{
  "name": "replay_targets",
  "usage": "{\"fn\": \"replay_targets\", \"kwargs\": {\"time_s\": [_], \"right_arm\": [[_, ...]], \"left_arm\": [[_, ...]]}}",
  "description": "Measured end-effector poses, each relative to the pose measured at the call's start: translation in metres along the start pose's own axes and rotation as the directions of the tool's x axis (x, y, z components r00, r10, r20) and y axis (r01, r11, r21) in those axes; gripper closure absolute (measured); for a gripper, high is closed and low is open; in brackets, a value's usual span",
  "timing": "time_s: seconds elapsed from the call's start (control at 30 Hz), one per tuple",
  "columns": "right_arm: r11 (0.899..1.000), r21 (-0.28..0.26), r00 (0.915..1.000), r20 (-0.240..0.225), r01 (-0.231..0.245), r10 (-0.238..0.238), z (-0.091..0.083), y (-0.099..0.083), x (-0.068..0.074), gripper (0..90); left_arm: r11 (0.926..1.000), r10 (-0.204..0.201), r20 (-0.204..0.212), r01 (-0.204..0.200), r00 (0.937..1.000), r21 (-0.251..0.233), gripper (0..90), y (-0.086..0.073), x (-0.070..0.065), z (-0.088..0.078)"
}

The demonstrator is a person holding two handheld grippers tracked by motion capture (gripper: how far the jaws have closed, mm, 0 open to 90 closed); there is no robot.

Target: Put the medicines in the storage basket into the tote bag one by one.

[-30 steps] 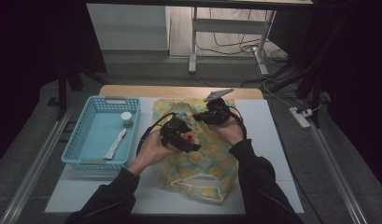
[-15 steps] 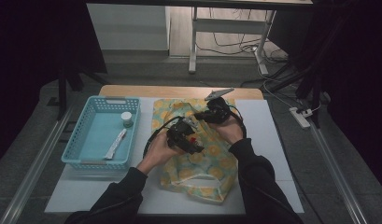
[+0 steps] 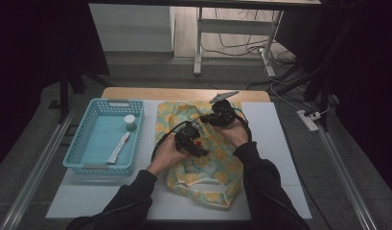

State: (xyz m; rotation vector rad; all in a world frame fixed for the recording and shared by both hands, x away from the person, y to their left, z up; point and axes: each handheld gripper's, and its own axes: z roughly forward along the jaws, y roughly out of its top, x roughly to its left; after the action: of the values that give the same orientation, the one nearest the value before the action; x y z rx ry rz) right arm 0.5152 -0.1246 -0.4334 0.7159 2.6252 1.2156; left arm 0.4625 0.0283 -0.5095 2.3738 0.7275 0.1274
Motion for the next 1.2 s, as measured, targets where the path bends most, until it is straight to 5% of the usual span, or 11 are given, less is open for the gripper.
{"fn": "replay_targets", "kwargs": {"time_s": [0.23, 0.63, 0.9, 1.2], "right_arm": [[1.0, 0.004, 1.0, 0.002, -0.003, 0.003, 0.001, -0.001, 0.0, 89.7], [1.0, -0.001, 1.0, -0.002, -0.004, 0.004, 0.0, -0.003, 0.0, 89.7], [1.0, -0.005, 0.9999, -0.004, -0.01, 0.01, -0.003, -0.004, -0.002, 89.7], [1.0, -0.014, 0.9998, -0.014, -0.014, 0.014, -0.004, -0.006, -0.001, 89.7]], "left_arm": [[1.0, -0.002, -0.033, 0.002, 0.9995, -0.002, 20.1, -0.001, 0.004, 0.007], [0.9991, -0.024, -0.013, 0.023, 0.9996, -0.035, 10.3, 0.004, 0.001, -0.007], [0.9947, -0.065, 0.065, 0.069, 0.9958, -0.076, 4.5, 0.003, -0.001, -0.023], [0.9879, -0.069, 0.101, 0.082, 0.9925, -0.131, 2.2, -0.004, -0.006, -0.049]]}}
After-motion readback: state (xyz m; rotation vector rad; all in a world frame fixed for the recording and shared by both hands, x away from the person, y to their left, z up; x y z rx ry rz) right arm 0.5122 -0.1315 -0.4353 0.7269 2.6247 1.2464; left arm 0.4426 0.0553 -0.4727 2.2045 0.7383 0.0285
